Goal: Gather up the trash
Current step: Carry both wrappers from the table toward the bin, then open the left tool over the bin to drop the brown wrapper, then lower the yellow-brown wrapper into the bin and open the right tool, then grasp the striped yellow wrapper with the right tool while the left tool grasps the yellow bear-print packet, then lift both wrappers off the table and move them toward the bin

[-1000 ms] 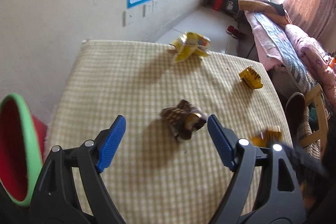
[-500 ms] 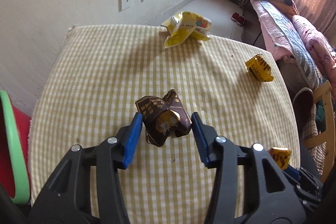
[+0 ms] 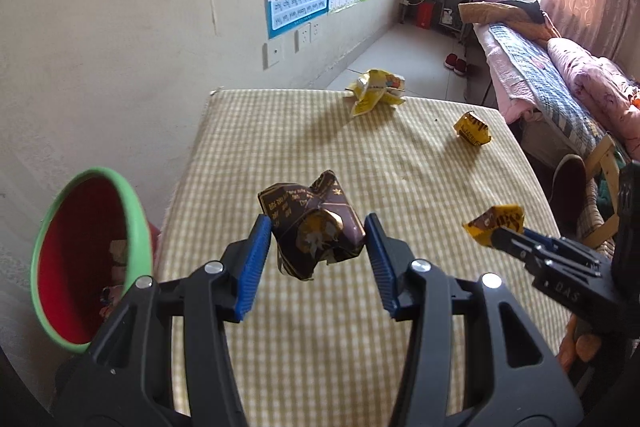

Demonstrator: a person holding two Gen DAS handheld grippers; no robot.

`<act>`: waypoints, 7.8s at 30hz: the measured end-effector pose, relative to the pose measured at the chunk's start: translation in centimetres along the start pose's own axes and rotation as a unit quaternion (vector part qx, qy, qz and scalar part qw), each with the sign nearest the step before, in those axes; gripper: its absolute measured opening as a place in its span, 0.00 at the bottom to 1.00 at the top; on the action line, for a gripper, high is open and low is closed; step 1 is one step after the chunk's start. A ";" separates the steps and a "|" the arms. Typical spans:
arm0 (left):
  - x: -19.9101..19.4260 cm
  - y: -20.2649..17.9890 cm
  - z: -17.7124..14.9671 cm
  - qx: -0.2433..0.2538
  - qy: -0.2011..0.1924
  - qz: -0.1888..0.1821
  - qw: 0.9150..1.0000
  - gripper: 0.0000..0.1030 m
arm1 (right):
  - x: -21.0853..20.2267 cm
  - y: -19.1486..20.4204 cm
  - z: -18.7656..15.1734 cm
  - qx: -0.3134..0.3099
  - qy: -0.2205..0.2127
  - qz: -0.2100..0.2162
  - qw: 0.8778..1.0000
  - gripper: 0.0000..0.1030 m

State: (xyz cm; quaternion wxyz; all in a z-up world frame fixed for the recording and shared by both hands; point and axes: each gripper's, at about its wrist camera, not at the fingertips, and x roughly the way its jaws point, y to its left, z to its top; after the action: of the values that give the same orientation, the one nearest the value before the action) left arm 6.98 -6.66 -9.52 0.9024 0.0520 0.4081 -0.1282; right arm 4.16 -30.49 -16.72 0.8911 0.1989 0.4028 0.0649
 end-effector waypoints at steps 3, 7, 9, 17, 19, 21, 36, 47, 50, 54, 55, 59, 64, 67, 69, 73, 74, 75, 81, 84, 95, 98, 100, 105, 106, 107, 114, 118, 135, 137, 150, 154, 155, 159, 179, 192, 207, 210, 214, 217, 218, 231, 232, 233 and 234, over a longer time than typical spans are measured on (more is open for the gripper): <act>-1.1 1.4 -1.0 -0.011 -0.001 0.007 1.000 0.45 | -0.4 1.2 -0.6 -0.008 0.003 0.001 1.000 0.33; -2.1 3.6 -2.2 -0.038 0.004 0.013 0.999 0.45 | -0.6 2.6 -1.6 -0.010 0.017 0.010 1.000 0.33; -2.5 4.4 -2.6 -0.047 0.004 0.015 0.999 0.45 | -0.8 3.7 -2.0 -0.012 0.022 0.017 1.000 0.33; -3.8 6.6 -3.2 -0.070 -0.013 0.015 0.997 0.45 | -2.1 8.8 -2.5 -0.056 0.022 0.045 0.997 0.34; -4.0 7.0 -3.2 -0.075 -0.015 0.011 0.997 0.45 | -2.3 9.9 -2.7 -0.063 0.024 0.051 0.996 0.34; -4.2 7.4 -3.4 -0.079 -0.018 0.009 0.997 0.45 | -2.5 10.8 -3.1 -0.067 0.029 0.058 0.996 0.34; -5.8 11.2 -4.5 -0.110 -0.030 0.024 0.993 0.45 | -2.6 15.5 -3.2 -0.107 0.036 0.076 0.991 0.34; -5.9 13.3 -5.2 -0.132 -0.029 0.033 0.990 0.45 | -1.4 17.8 -3.1 -0.132 0.049 0.086 0.986 0.34; -5.9 13.7 -5.3 -0.136 -0.030 0.035 0.990 0.45 | -1.2 18.4 -3.2 -0.139 0.053 0.089 0.985 0.34; -5.9 14.3 -5.4 -0.142 -0.030 0.039 0.989 0.45 | -0.6 19.0 -3.1 -0.144 0.057 0.093 0.984 0.34; -5.9 14.5 -5.5 -0.143 -0.030 0.040 0.988 0.45 | -0.5 19.2 -3.1 -0.146 0.058 0.094 0.983 0.34; -6.0 15.4 -5.8 -0.150 -0.029 0.045 0.987 0.45 | 0.0 20.0 -3.2 -0.155 0.063 0.099 0.981 0.34; -6.0 16.6 -6.1 -0.160 -0.030 0.056 0.985 0.45 | 0.6 21.0 -3.2 -0.164 0.068 0.105 0.979 0.34; -6.1 17.4 -6.3 -0.167 -0.030 0.062 0.984 0.45 | 0.9 21.8 -3.2 -0.170 0.070 0.110 0.977 0.34; -6.2 17.9 -6.4 -0.171 -0.030 0.066 0.983 0.45 | 1.1 22.1 -3.1 -0.173 0.070 0.112 0.976 0.34; -6.3 18.7 -6.7 -0.175 -0.030 0.075 0.981 0.45 | 1.5 23.0 -2.9 -0.179 0.071 0.118 0.974 0.34; -6.3 18.9 -6.7 -0.176 -0.029 0.076 0.981 0.45 | 1.6 23.2 -2.8 -0.181 0.071 0.120 0.974 0.34; -6.3 19.1 -6.8 -0.177 -0.029 0.078 0.981 0.45 | 1.7 23.4 -2.8 -0.183 0.071 0.121 0.973 0.35; -6.2 19.9 -6.9 -0.183 -0.029 0.085 0.979 0.45 | 2.3 24.6 -2.7 -0.193 0.073 0.129 0.970 0.35; -6.2 20.2 -7.0 -0.188 -0.030 0.087 0.978 0.45 | 2.4 25.1 -2.5 -0.197 0.072 0.133 0.969 0.35; -5.7 21.7 -7.0 -0.197 -0.032 0.098 0.975 0.45 | 4.1 27.0 -2.1 -0.212 0.081 0.139 0.964 0.35; -5.3 22.3 -6.9 -0.201 -0.030 0.101 0.974 0.45 | 4.6 27.5 -2.1 -0.216 0.084 0.141 0.962 0.36; -5.2 22.7 -6.9 -0.202 -0.029 0.103 0.974 0.45 | 5.1 27.9 -2.1 -0.219 0.086 0.142 0.961 0.36; -5.0 24.0 -6.5 -0.203 -0.033 0.110 0.972 0.45 | 6.2 28.8 -1.9 -0.226 0.091 0.146 0.959 0.36; -4.9 24.4 -6.4 -0.205 -0.034 0.110 0.972 0.45 | 6.6 29.1 -1.8 -0.225 0.093 0.148 0.958 0.36; -4.8 24.6 -6.3 -0.205 -0.034 0.111 0.972 0.45 | 6.8 29.2 -1.8 -0.224 0.095 0.150 0.958 0.36; -4.3 26.2 -6.4 -0.208 -0.032 0.120 0.970 0.45 | 8.4 30.7 -1.7 -0.233 0.103 0.153 0.955 0.36; -3.7 26.6 -6.6 -0.212 -0.026 0.118 0.970 0.45 | 9.3 31.1 -1.8 -0.238 0.108 0.149 0.954 0.36; -1.5 28.2 -6.4 -0.219 -0.007 0.109 0.969 0.45 | 11.5 32.0 -1.6 -0.245 0.120 0.143 0.951 0.36; -1.4 28.3 -6.2 -0.217 -0.007 0.111 0.970 0.45 | 11.8 32.3 -1.7 -0.247 0.121 0.145 0.951 0.36; -0.3 27.6 -6.3 -0.195 0.023 0.117 0.973 0.70 | 10.1 26.1 0.3 -0.178 0.095 0.137 0.970 0.62; -0.5 26.5 -5.8 -0.171 0.022 0.137 0.976 0.70 | 8.1 16.9 4.1 -0.125 0.038 0.051 0.990 0.64; -0.6 26.2 -5.6 -0.165 0.021 0.141 0.976 0.70 | 7.8 14.7 5.0 -0.112 0.027 0.026 0.993 0.64; -0.8 24.3 -4.2 -0.139 0.008 0.158 0.977 0.70 | 6.3 4.3 9.2 -0.054 -0.027 -0.102 0.993 0.64; 11.1 -0.8 10.2 0.028 -0.029 -0.036 0.999 0.84 | 3.4 -6.7 8.8 0.040 0.003 -0.020 0.999 0.36; 24.1 -6.0 15.2 0.005 0.078 -0.030 0.996 0.27 | 1.4 -5.0 5.2 0.033 -0.011 0.037 0.999 0.37; 9.2 -1.2 2.4 0.003 0.077 -0.031 0.997 0.20 | 2.3 -4.8 4.6 0.013 -0.003 0.017 1.000 0.37; 7.2 -0.2 -1.1 0.005 0.100 -0.027 0.995 0.21 | 2.3 -4.0 4.1 -0.001 0.003 0.012 1.000 0.37; 5.1 0.0 -4.4 0.013 0.104 -0.029 0.994 0.34 | 2.0 -3.0 3.5 -0.015 0.005 0.004 1.000 0.38; 4.1 0.5 -3.9 0.001 0.076 -0.037 0.996 0.58 | 1.4 -2.4 2.8 -0.015 0.005 0.003 1.000 0.38; 4.0 0.6 -3.4 -0.004 0.069 -0.048 0.996 0.60 | 1.3 -2.3 2.5 -0.013 0.007 0.004 1.000 0.38; 10.2 -1.8 -4.2 0.015 0.156 -0.081 0.984 0.34 | 1.2 -1.1 0.5 -0.011 0.028 0.019 0.999 0.38; 9.7 -1.8 -4.4 0.007 0.153 -0.081 0.985 0.32 | 1.4 -0.9 0.4 -0.014 0.031 0.019 0.999 0.38; 9.1 -1.7 -4.5 0.001 0.148 -0.081 0.986 0.24 | 1.6 -0.6 0.3 -0.018 0.034 0.020 0.999 0.38; 8.2 -1.4 -4.4 -0.008 0.138 -0.079 0.987 0.19 | 1.8 -0.3 0.2 -0.022 0.037 0.020 0.999 0.38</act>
State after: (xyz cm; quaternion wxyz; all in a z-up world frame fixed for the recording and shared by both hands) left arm 8.58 -8.67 -18.53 0.8247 0.0295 0.5327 -0.1876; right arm 5.50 -30.35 -18.01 0.8782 0.1844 0.4300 0.0994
